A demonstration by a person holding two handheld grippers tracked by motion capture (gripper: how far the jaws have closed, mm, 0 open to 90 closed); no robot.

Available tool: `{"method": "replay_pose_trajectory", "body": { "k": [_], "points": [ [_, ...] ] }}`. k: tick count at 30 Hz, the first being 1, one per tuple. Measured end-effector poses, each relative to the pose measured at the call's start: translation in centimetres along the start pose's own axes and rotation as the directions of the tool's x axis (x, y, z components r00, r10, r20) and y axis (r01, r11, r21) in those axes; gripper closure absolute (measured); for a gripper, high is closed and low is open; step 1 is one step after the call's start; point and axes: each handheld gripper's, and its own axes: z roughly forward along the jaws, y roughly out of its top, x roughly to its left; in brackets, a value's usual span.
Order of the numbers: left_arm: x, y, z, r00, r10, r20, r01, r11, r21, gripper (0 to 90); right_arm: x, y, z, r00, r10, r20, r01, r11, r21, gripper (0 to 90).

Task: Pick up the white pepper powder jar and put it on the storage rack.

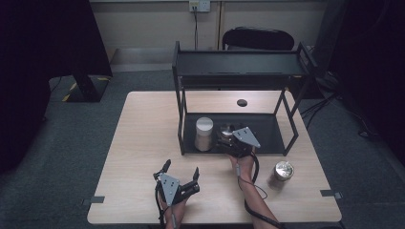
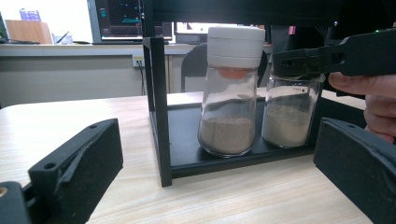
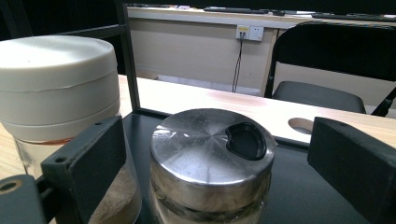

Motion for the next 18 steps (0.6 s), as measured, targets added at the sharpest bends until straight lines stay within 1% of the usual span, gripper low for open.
{"method": "replay_pose_trajectory", "body": {
  "k": [8,18],
  "points": [
    [-0.01,0.00,0.01,1.0000,0.000,0.000,0.000,1.0000,0.000,0.9,0.01,0.16,-0.24,1.0000,0.001,0.005,-0.001,1.000,0.007,3.4],
    [0.00,-0.01,-0.01,1.0000,0.000,0.000,0.000,1.0000,-0.001,0.9,0.03,0.52,-0.70,1.0000,0.001,-0.004,-0.001,1.000,-0.012,3.4]
  ]
}}
